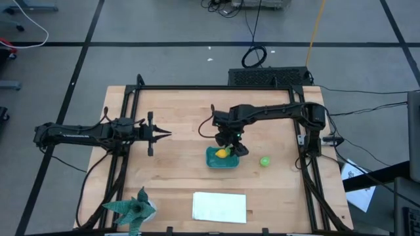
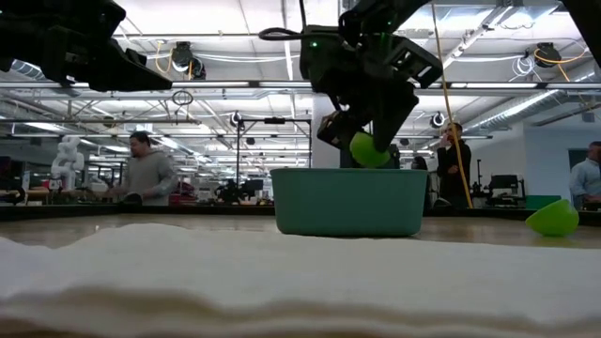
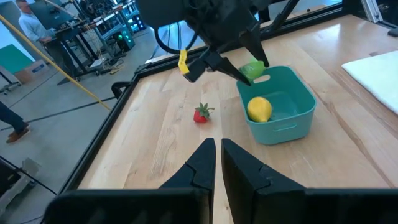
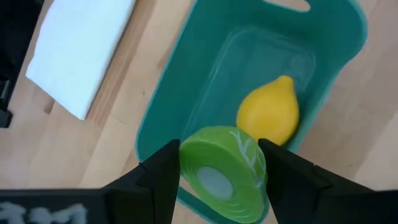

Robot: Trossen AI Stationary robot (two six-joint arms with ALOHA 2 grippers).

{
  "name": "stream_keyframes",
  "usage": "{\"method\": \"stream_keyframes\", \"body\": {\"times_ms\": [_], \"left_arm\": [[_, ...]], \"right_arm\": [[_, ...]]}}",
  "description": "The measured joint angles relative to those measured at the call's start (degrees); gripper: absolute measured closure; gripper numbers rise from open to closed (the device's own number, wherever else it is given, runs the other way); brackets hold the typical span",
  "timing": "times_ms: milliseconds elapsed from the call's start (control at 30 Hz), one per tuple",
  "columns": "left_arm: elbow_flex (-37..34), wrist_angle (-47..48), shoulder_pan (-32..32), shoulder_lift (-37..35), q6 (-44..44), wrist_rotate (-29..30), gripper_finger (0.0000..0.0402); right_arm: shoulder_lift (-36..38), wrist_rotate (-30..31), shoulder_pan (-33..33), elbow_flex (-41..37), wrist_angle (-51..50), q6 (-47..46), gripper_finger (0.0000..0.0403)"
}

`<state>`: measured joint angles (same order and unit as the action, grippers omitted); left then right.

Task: Pick and placing Produce into tupperware
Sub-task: Put the top sliced green cabbage into the green bin

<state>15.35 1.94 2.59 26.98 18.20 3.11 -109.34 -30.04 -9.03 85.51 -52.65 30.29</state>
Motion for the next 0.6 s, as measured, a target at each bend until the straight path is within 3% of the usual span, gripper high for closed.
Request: {"method": "stream_keyframes", "body": {"times_ms": [367, 600], "left_arm": [[0.0, 0.02, 0.0, 0.01, -0.02, 0.0, 0.0371], [0.0, 0.02, 0.0, 0.01, -0.01, 0.0, 0.0371]], "right_arm": [[0.0, 0.32, 2.02, -3.68, 4.49, -2.73, 0.0216], [0.0, 4.74, 2.77, -3.95, 5.96, -7.28, 0.0216]]}}
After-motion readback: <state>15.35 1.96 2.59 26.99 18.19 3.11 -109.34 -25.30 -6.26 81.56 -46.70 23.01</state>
